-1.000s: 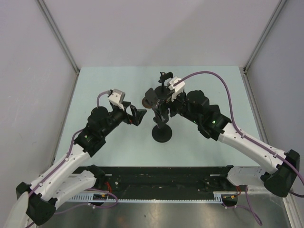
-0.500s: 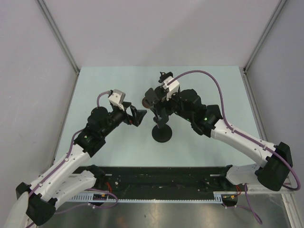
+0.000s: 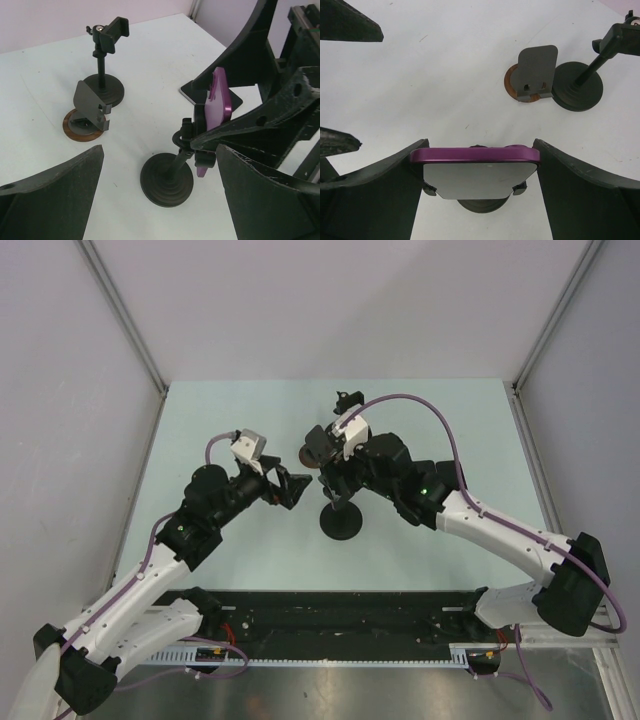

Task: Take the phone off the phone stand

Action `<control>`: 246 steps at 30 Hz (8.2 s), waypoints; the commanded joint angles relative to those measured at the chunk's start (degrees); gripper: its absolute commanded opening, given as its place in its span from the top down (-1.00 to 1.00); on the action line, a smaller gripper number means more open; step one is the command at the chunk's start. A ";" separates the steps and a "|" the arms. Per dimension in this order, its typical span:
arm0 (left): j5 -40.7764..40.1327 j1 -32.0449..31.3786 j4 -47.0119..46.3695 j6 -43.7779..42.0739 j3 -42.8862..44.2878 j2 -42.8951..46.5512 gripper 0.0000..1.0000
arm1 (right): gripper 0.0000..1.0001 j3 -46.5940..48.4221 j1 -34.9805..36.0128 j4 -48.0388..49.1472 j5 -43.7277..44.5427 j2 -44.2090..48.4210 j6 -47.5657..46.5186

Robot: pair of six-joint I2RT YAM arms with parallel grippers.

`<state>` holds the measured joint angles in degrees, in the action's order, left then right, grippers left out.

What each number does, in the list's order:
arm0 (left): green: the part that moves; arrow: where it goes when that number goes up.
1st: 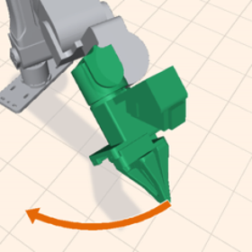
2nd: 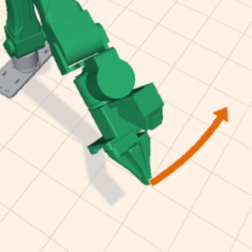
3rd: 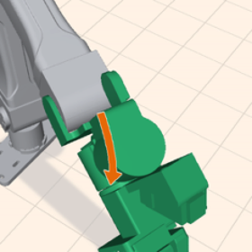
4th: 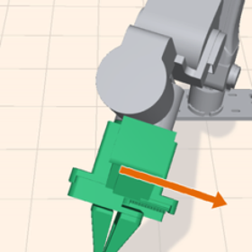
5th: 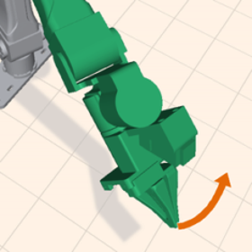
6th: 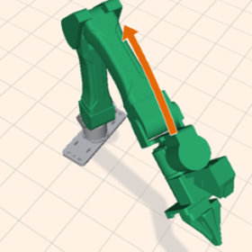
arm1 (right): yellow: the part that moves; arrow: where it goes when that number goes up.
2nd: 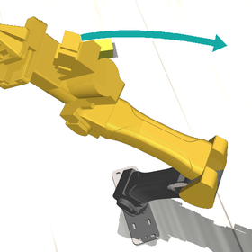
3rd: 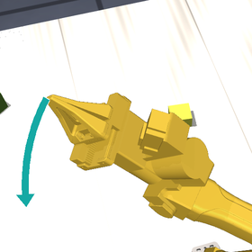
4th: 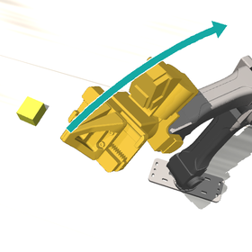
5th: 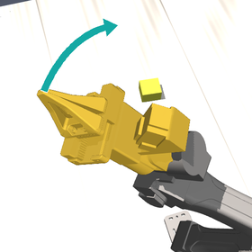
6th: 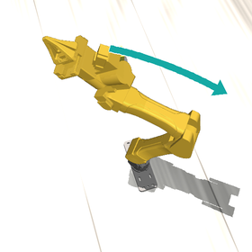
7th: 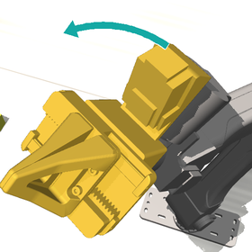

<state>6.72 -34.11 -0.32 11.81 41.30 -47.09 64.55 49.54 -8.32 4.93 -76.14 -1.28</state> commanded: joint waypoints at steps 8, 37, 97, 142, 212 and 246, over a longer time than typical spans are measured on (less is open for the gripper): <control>6.63 -2.10 -3.19 -1.53 -2.10 -0.37 -1.00 | 0.28 0.13 0.56 1.64 0.61 0.90 -0.04; 1.98 -9.13 -19.72 2.69 -7.63 -12.24 0.22 | 1.00 0.13 1.17 3.48 2.02 1.17 3.12; 6.31 0.01 -14.11 4.71 -7.73 -0.20 -0.97 | 1.00 5.93 -14.98 -0.02 -35.97 11.18 9.81; -19.20 1.41 -2.58 -17.61 -12.82 15.54 -1.00 | 1.00 28.26 -24.84 -32.73 5.88 -42.76 7.25; -17.00 1.41 -2.76 -17.97 -12.91 13.61 -1.00 | -0.67 10.77 -21.06 -22.62 -9.56 -10.37 -5.13; -17.44 1.41 -2.94 -16.74 -12.73 14.39 -0.99 | 0.95 11.47 -8.41 -17.00 -20.04 -7.80 -4.18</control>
<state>-11.22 -33.19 -1.98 -4.05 28.49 -34.06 75.44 40.10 -30.22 -15.18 -83.57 -6.92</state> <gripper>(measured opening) 0.996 0.166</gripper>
